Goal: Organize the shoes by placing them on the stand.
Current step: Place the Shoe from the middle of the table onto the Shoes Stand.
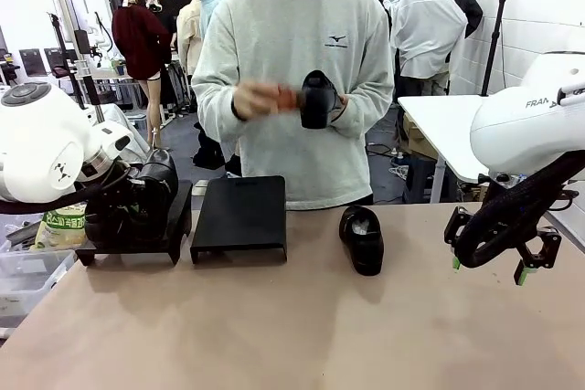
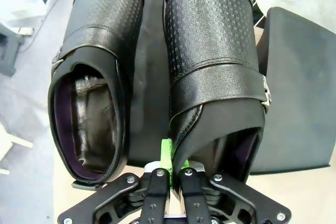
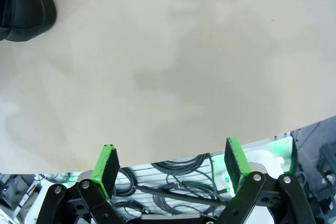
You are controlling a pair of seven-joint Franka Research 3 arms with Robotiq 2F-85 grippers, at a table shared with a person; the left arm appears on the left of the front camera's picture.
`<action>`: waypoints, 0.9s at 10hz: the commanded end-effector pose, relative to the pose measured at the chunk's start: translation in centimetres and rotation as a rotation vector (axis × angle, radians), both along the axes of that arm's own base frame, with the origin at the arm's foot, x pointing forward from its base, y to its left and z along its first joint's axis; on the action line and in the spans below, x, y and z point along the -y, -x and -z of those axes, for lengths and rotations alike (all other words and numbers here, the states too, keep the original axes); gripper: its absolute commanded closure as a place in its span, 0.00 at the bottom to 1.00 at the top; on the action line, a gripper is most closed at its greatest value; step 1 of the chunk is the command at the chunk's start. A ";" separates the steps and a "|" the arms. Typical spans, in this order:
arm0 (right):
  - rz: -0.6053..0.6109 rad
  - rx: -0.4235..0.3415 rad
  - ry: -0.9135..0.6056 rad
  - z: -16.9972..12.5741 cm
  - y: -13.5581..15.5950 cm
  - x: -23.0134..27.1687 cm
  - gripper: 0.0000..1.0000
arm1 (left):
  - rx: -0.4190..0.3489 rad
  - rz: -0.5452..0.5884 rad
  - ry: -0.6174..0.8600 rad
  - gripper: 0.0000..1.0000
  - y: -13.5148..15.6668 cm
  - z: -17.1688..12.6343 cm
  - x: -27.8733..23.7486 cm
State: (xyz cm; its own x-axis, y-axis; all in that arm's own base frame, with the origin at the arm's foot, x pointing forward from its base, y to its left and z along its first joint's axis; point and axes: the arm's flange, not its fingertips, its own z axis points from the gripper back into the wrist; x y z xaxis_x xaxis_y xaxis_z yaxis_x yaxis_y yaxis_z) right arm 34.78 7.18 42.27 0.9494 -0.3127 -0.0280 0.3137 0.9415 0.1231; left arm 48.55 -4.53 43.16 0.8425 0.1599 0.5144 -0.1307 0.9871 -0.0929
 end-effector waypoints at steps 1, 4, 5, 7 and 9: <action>-0.010 -0.003 0.008 0.1 0.0 0.1 0.00 | 0.018 0.007 -0.031 1.00 -0.8 -0.5 -0.1; -0.010 -0.003 0.008 0.1 0.0 0.1 0.00 | 0.008 0.015 -0.019 1.00 -1.2 -0.1 0.0; -0.010 -0.003 0.008 0.1 0.0 0.1 0.00 | -0.001 0.011 -0.024 1.00 -1.2 0.0 0.1; -0.010 -0.003 0.008 0.1 0.0 0.1 0.00 | -0.008 0.004 -0.027 1.00 -1.3 0.3 0.3; -0.010 -0.003 0.008 0.1 0.0 0.1 0.00 | -0.019 0.003 -0.042 1.00 -1.4 0.4 0.5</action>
